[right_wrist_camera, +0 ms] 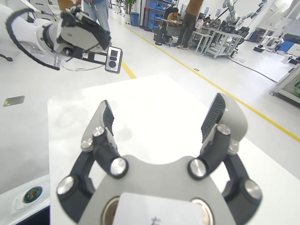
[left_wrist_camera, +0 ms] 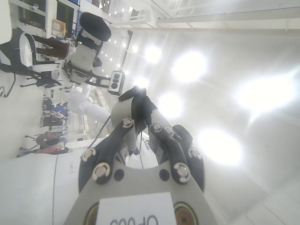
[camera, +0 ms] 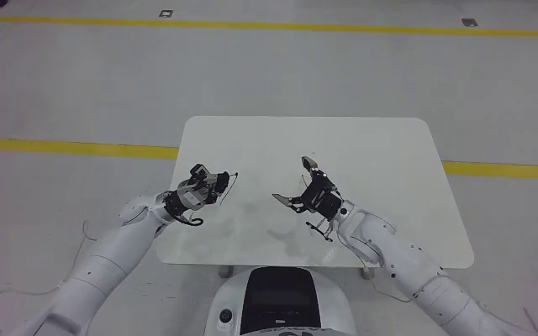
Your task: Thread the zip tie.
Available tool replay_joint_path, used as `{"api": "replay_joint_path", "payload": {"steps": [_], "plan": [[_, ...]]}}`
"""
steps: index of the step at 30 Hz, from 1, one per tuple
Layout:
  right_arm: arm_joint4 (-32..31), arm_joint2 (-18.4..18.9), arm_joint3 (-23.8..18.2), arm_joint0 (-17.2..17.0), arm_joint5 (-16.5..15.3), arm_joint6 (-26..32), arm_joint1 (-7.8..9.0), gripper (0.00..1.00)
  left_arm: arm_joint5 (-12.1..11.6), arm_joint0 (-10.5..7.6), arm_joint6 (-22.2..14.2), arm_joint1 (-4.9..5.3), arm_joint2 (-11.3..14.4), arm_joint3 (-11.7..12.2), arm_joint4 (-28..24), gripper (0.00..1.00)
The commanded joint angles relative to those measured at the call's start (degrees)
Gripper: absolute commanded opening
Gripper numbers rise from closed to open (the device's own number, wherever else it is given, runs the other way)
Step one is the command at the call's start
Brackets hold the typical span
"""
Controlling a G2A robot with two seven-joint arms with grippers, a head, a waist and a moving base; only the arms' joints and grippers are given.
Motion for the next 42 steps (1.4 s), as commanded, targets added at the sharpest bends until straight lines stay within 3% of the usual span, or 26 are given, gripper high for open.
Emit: {"api": "replay_joint_path", "payload": {"steps": [1,4,42], "plan": [[0.2,1.2,-0.7,-0.7,-0.8,0.0,0.18,1.00,0.1,0.47,0.2,-0.01,-0.4,-0.3,0.2,0.00],[0.2,2.0,-1.7,-1.4,-2.2,0.1,0.29,1.00,0.5,0.92,0.0,-0.02,-0.6,-1.0,1.3,0.00],[0.2,2.0,-1.7,-1.4,-2.2,0.1,0.29,1.00,0.8,0.94,-0.2,0.00,-0.6,-1.1,2.0,0.00]]}}
